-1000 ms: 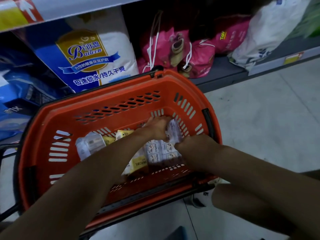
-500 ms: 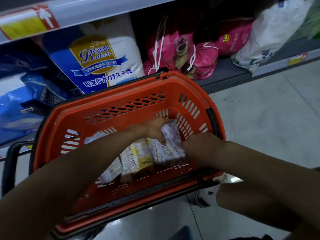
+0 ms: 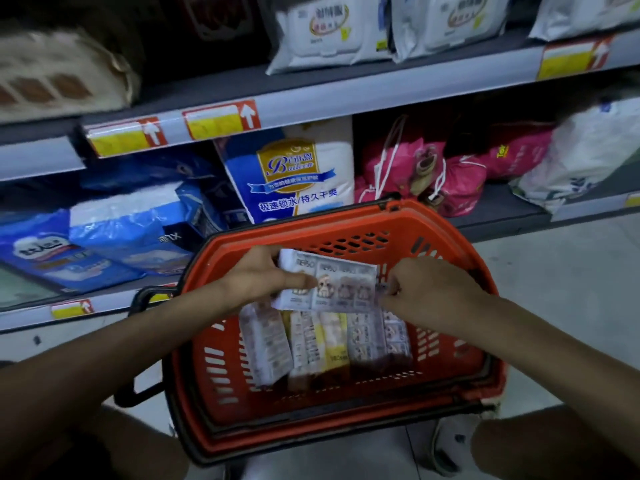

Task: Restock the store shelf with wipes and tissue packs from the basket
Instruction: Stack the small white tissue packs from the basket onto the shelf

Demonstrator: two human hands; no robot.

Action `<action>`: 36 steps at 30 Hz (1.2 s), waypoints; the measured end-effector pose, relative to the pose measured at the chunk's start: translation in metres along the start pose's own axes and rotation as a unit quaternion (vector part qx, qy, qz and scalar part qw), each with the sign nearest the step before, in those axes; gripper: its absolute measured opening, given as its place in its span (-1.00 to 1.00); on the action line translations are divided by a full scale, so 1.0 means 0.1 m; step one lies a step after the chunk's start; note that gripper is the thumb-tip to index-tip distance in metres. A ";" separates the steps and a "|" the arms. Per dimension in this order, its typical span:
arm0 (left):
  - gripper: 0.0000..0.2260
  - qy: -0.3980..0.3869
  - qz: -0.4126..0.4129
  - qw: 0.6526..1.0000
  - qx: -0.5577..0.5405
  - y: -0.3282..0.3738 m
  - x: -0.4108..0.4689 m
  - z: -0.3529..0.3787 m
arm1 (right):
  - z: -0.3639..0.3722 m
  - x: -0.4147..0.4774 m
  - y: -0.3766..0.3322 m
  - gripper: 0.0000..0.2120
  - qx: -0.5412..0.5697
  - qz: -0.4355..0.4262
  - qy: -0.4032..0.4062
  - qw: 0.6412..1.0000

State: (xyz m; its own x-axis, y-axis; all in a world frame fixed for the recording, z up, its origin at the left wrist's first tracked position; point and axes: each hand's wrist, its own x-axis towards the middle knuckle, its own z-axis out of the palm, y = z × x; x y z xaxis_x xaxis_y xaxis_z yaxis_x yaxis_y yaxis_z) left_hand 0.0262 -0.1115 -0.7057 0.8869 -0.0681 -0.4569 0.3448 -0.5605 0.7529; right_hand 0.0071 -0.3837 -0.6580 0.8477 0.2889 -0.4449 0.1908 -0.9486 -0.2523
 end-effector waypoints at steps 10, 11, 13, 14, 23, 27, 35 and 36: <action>-0.51 0.104 0.004 0.973 -0.204 -0.30 -0.53 0.13 | 0.15 0.12 -0.65 -0.22 0.424 0.111 -0.135 0.889; -0.59 0.106 0.016 0.972 -0.211 -0.30 -0.57 0.16 | 0.18 0.14 -0.68 -0.21 0.472 0.121 -0.142 0.862; -0.72 0.109 0.047 0.968 -0.220 -0.28 -0.65 0.22 | 0.20 0.20 -0.74 -0.28 0.568 0.146 -0.132 0.799; -0.73 0.112 0.067 0.966 -0.222 -0.29 -0.67 0.25 | 0.20 0.22 -0.76 -0.39 0.614 0.153 -0.126 0.764; -0.53 0.060 0.173 0.973 -0.144 -0.15 -0.65 0.30 | 0.36 0.40 -0.84 -0.70 0.770 0.135 -0.019 0.623; -0.68 0.065 0.143 0.968 -0.194 -0.09 -0.66 0.29 | 0.36 0.41 -0.77 -0.64 0.792 0.144 -0.015 0.594; -0.74 0.062 0.090 0.953 -0.281 0.00 -0.64 0.28 | 0.43 0.37 -0.74 -0.65 0.840 0.087 -0.046 0.533; -0.73 0.063 0.093 0.952 -0.286 0.01 -0.65 0.28 | 0.44 0.37 -0.74 -0.63 0.841 0.078 -0.045 0.534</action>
State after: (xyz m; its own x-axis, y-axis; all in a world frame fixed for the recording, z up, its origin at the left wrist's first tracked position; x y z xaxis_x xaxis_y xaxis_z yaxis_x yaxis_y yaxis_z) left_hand -0.0394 -0.1307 -0.6885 0.9664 -0.0025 -0.2569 0.2569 -0.0057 0.9664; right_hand 0.0026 -0.2975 -0.6932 0.7469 0.3006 -0.5931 -0.6568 0.4727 -0.5875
